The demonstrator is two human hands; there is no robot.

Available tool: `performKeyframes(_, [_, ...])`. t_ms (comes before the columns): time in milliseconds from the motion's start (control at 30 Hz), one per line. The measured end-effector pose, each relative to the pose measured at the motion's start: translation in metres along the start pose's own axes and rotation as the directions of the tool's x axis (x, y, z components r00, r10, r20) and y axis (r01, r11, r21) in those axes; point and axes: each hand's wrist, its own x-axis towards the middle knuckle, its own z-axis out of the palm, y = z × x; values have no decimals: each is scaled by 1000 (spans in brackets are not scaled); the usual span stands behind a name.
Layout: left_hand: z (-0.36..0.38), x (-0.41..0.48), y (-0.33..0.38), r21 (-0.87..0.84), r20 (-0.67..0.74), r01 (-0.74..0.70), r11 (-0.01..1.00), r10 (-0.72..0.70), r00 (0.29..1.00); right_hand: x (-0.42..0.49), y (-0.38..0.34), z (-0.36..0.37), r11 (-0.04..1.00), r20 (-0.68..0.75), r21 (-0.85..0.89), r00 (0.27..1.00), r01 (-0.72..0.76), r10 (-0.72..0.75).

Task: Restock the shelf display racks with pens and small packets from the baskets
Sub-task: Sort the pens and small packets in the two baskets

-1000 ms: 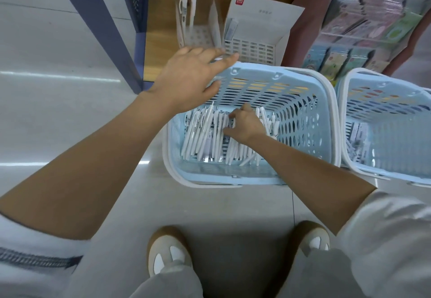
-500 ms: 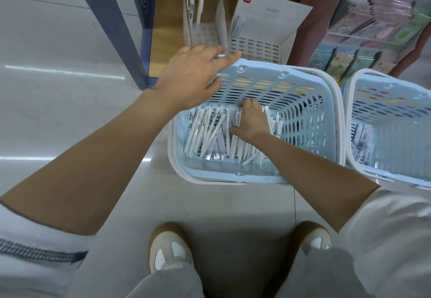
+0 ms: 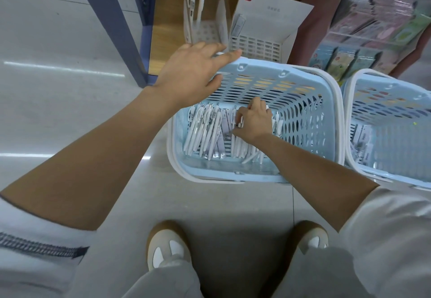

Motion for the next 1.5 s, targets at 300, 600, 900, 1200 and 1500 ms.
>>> performKeyframes(300, [2,0,-7,-76,-14,-45,996,44,999,1,-3,4,944,-93,138,953,299,-288])
performKeyframes(600, [0,-3,-4,-34,-20,-54,998,54,998,-2,-3,-3,987,-1,-55,988,154,-154])
performKeyframes(900, [0,-16,-1,-38,-63,-62,997,60,996,6,-21,-2,982,111,-176,990,-71,91])
performKeyframes(1200, [-2,-21,1,-30,-59,-40,999,38,998,16,-36,7,987,182,-139,977,-84,109])
performKeyframes(1500, [-2,-23,-1,-54,-35,-31,998,29,999,16,-34,8,1000,175,15,985,6,-9])
